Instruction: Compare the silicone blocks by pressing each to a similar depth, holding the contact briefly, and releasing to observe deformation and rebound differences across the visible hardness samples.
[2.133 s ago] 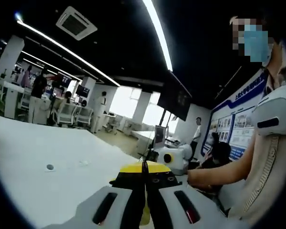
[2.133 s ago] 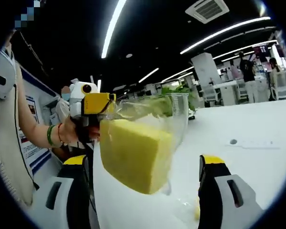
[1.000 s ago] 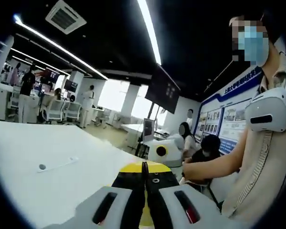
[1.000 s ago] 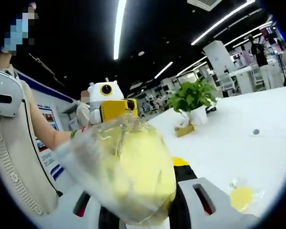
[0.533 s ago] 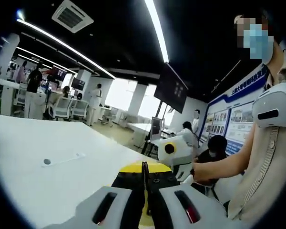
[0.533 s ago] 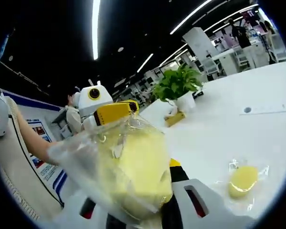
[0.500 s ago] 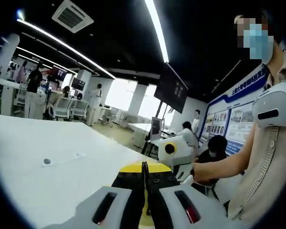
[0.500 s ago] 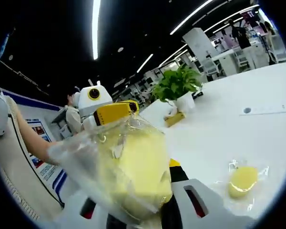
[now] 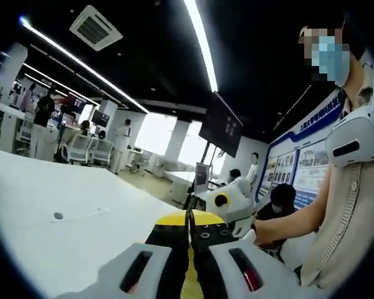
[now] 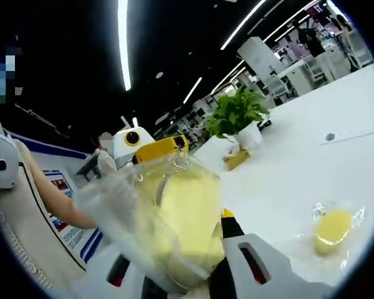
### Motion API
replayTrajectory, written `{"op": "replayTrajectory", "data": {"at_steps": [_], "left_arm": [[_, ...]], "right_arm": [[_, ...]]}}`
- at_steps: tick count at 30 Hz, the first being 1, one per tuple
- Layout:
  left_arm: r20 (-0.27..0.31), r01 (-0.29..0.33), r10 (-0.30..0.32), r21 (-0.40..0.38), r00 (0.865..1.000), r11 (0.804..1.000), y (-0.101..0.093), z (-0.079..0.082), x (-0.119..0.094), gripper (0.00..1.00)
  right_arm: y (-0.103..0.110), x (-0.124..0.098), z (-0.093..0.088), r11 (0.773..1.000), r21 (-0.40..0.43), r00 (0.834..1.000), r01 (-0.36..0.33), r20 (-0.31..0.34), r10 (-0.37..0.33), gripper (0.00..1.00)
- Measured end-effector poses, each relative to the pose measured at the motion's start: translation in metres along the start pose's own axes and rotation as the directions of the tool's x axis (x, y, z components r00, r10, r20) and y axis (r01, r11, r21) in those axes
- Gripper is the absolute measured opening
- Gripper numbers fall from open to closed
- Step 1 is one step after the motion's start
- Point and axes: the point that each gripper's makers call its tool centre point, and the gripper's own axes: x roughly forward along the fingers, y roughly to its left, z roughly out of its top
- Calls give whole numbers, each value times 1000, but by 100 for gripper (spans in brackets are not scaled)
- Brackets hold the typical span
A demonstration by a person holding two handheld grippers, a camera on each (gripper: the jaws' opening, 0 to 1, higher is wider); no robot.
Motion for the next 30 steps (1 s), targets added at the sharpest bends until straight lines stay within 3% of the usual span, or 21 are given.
{"op": "replayTrajectory", "data": {"at_steps": [8,15,22,30], "left_arm": [[-45,12,-10,59,999,998,-2,-6,2,0],[-55,-3,3,-9,998,1000,0,-9,1,0],[-81,-22,23,14,996,1000,4,-14,1,0],[-96,-39,34,-43,995,998,7,-17,1,0]], "right_arm": [[-3,-2,-4,1000,7,1000,8,-9,-8,10],[0,-2,-6,1000,7,1000,2,-14,-1,10],[-3,-2,-10,1000,-12,999,22,-28,-22,8],[-5,-2,-10,1000,-17,999,23,-35,-24,7]]}}
